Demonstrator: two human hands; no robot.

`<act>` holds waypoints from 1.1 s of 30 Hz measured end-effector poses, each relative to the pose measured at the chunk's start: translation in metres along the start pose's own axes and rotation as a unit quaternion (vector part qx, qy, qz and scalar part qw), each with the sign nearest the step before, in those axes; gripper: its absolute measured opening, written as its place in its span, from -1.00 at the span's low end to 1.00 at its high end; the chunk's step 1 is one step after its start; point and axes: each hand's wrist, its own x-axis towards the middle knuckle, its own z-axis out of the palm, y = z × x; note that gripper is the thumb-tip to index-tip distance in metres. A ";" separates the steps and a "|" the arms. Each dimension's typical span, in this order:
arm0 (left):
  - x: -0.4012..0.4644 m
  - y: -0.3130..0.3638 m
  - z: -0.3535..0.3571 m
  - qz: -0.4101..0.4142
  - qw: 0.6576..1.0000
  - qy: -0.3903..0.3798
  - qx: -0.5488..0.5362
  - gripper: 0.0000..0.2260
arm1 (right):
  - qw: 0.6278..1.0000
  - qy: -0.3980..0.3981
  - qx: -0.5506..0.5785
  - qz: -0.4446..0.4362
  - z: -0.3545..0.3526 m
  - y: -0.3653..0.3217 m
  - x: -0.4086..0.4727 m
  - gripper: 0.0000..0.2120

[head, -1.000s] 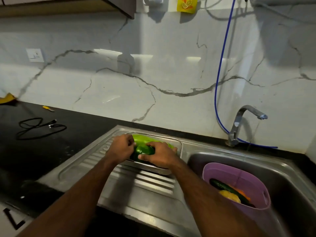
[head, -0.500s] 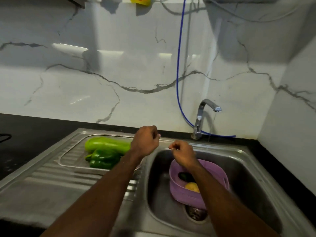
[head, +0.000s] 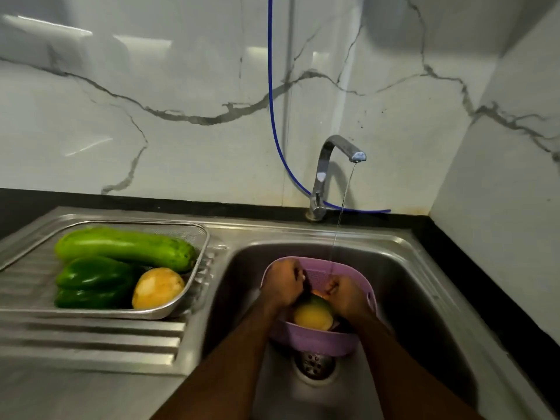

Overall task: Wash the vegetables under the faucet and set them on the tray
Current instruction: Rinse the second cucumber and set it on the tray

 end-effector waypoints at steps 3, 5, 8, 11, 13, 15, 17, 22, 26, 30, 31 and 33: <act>0.004 -0.005 0.012 -0.009 1.000 -0.019 0.003 -0.86 | 1.000 -0.001 -0.020 0.002 0.008 0.001 0.010 -0.82; 0.010 -0.006 0.016 -0.008 1.000 0.002 -0.013 -0.86 | 0.999 -0.026 -0.037 -0.012 0.012 -0.007 0.016 -0.77; 0.015 -0.009 0.020 -0.020 0.999 0.014 -0.032 -0.83 | 0.995 -0.073 -0.071 -0.019 0.024 -0.017 0.023 -0.61; 0.014 -0.012 0.022 -0.032 0.999 0.013 -0.040 -0.82 | 0.986 -0.092 -0.136 -0.024 0.031 -0.032 0.021 -0.51; 0.015 -0.015 0.023 -0.036 0.998 0.018 -0.040 -0.86 | 0.982 -0.092 -0.166 -0.002 0.029 -0.047 0.014 -0.52; 0.015 -0.015 0.024 -0.036 0.998 0.028 -0.045 -0.87 | 0.975 -0.096 -0.203 0.005 0.030 -0.055 0.013 -0.61; 0.015 -0.013 0.025 -0.043 0.996 0.040 -0.064 -0.88 | 0.972 -0.096 -0.213 0.007 0.031 -0.056 0.013 -0.62; 0.017 -0.012 0.021 -0.076 0.986 0.074 -0.132 -0.95 | 0.986 -0.080 -0.145 0.022 0.018 -0.047 0.013 -0.62; 0.019 -0.011 0.021 -0.091 0.977 0.080 -0.178 -0.94 | 0.996 -0.070 -0.060 0.003 -0.002 -0.038 0.014 -0.66; 0.022 -0.016 0.018 -0.093 0.972 0.035 -0.214 -0.87 | 0.994 -0.036 0.106 0.018 -0.015 -0.036 0.011 -0.71; 0.023 -0.018 0.017 -0.095 0.967 0.016 -0.237 -0.82 | 0.987 -0.022 0.157 0.035 -0.019 -0.038 0.009 -0.76; 0.020 -0.014 0.014 -0.109 0.948 -0.051 -0.294 -0.73 | 0.968 0.001 0.243 0.067 -0.026 -0.046 0.007 -0.84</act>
